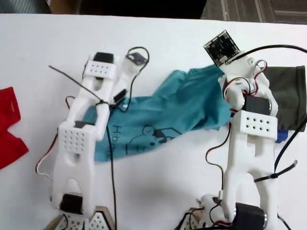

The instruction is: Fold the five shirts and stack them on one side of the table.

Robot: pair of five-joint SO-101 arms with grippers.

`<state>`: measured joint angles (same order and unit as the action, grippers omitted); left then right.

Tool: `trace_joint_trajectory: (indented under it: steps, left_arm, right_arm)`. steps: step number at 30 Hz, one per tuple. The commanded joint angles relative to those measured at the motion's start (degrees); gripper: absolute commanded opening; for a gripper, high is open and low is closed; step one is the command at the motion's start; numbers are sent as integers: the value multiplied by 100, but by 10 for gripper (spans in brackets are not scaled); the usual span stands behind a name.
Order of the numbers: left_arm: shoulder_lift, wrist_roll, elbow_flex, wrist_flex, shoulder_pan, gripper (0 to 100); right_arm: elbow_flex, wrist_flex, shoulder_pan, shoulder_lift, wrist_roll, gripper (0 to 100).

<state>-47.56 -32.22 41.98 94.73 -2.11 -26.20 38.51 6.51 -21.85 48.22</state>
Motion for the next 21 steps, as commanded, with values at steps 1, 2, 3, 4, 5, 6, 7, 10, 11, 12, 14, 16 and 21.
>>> trace_joint_trajectory:
  steps: [1,2,3,4,5,6,7,10,11,12,14,16,21]
  left_arm:
    - [782,53,681,527,79,26]
    - [844,35,760,624,88,26]
    - [870,26,804,686,114,26]
    - [879,26,804,686,158,26]
    - [844,26,804,686,185,26]
    - [782,35,804,686,237,26]
    - [747,53,831,677,290,26]
    - [774,53,936,695,431,26]
    - [809,53,963,703,484,26]
    - [826,53,971,703,519,27]
    - [747,26,936,703,545,29]
    - [527,18,760,651,510,60]
    - [-185,53,655,18,519,130]
  right_arm:
    - [-97,-295,-22,-286,44,21]
    - [-132,-365,-13,-286,44,21]
    - [-158,-400,-13,-286,44,21]
    - [-158,-400,-13,-286,44,21]
    - [-158,-400,-13,-295,44,21]
    - [-158,-400,-22,-312,44,21]
    - [-149,-400,-22,-330,44,21]
    - [-123,-400,-4,-330,44,21]
    - [-123,-400,4,-330,44,21]
    - [-123,-400,4,-330,44,21]
    - [-123,-400,-13,-303,44,21]
    - [-123,-400,-31,-295,44,21]
    - [-123,-400,-22,-312,44,21]
